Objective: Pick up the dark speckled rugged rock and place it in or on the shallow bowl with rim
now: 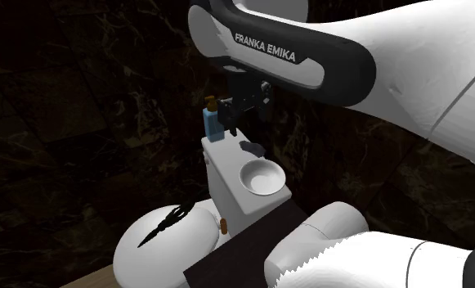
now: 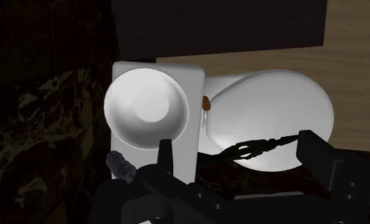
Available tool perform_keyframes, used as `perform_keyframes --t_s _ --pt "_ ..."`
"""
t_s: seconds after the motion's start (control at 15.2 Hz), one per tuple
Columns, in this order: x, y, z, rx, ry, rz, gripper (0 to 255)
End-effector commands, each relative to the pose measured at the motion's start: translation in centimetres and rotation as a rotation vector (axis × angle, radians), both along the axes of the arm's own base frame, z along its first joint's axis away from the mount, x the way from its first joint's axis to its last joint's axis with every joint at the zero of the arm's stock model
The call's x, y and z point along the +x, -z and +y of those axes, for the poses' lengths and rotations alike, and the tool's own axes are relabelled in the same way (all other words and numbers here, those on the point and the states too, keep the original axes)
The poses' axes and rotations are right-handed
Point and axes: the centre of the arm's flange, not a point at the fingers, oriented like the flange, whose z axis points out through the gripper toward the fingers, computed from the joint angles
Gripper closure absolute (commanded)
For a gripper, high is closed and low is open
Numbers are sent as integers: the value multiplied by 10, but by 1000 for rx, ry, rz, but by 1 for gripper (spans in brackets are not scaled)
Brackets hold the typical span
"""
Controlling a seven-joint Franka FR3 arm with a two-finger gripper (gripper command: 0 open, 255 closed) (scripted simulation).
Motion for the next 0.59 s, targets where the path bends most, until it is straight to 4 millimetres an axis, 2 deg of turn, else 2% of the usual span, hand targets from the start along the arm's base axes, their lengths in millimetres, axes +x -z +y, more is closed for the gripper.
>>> perform_keyframes --t_s 0.0,0.53 --pt "0 0 0 0 0 0 0" --pt "21 84 -48 -50 -130 -53 0"
